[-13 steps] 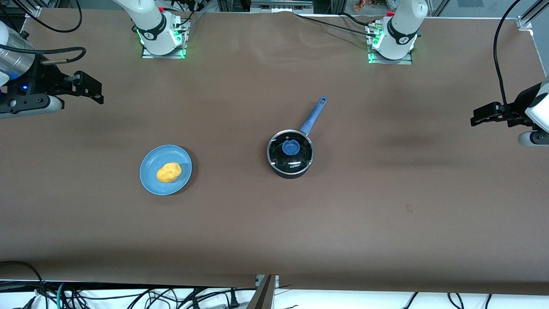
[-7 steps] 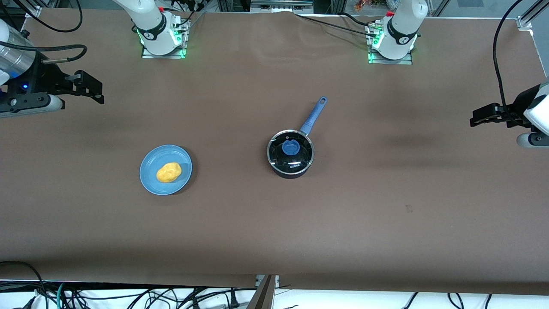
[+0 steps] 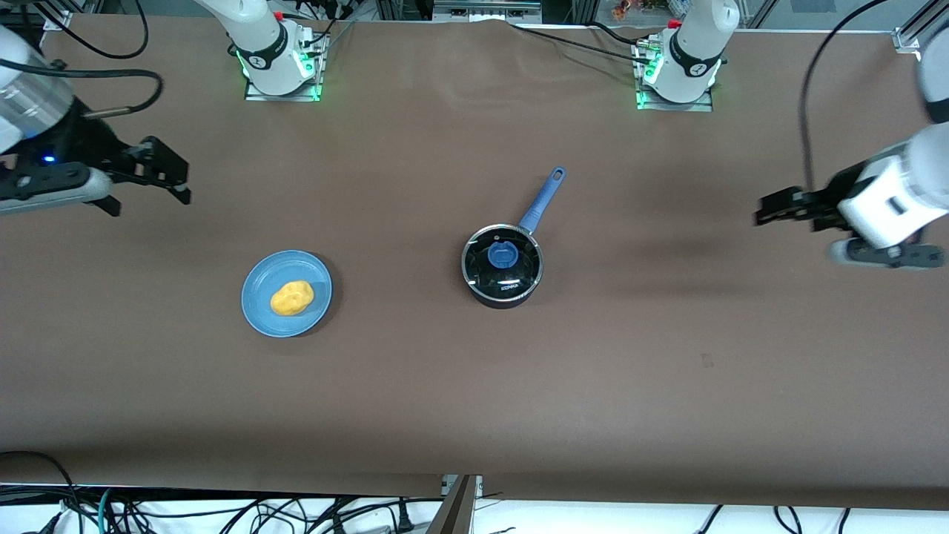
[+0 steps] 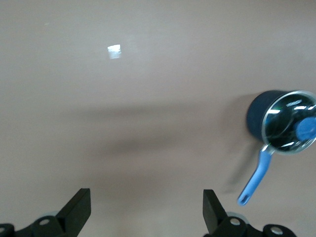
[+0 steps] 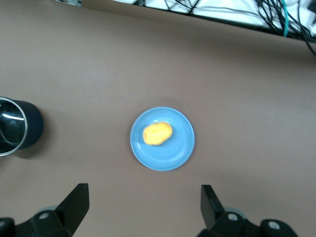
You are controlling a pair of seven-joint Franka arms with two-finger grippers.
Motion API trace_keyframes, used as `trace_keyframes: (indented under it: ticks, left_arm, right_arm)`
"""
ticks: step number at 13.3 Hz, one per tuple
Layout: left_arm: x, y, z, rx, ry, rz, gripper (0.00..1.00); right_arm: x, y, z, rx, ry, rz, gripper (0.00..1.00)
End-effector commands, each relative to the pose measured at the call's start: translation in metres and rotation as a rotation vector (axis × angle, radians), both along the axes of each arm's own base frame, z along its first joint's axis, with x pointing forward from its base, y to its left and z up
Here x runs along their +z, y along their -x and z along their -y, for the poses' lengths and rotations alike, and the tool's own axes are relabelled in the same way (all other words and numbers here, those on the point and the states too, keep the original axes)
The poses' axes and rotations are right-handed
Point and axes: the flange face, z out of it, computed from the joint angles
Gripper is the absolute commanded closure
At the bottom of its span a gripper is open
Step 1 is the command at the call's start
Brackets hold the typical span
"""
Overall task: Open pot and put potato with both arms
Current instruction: 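Reach the left gripper to the pot and grasp the blue lid knob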
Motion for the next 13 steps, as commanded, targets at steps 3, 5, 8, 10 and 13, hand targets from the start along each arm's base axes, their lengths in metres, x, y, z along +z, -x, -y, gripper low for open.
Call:
trace_keyframes:
  ticks: [3,5,8,10,13]
  left_arm:
    - [-0.046,-0.003,0.135,0.166,0.022,0.018,0.00]
    - [-0.072,-0.004,0.183,0.190,0.029,0.038,0.00]
    - [-0.125,0.013,0.274,0.178,-0.063,0.101,0.00]
    - [-0.154,0.030,0.310,0.189,-0.134,0.102,0.00]
    - [-0.182,0.047,0.352,0.191,-0.118,0.101,0.00]
  right_arm:
    - [0.005,0.004,-0.016,0.035,0.000,0.010,0.00]
    - [0.003,0.004,-0.012,0.029,0.000,0.004,0.00]
    - [0.003,0.005,-0.011,0.028,0.000,-0.002,0.01]
    - [0.001,0.004,-0.004,0.017,0.003,-0.013,0.00]
    - [0.001,0.003,0.000,0.010,0.005,-0.012,0.00]
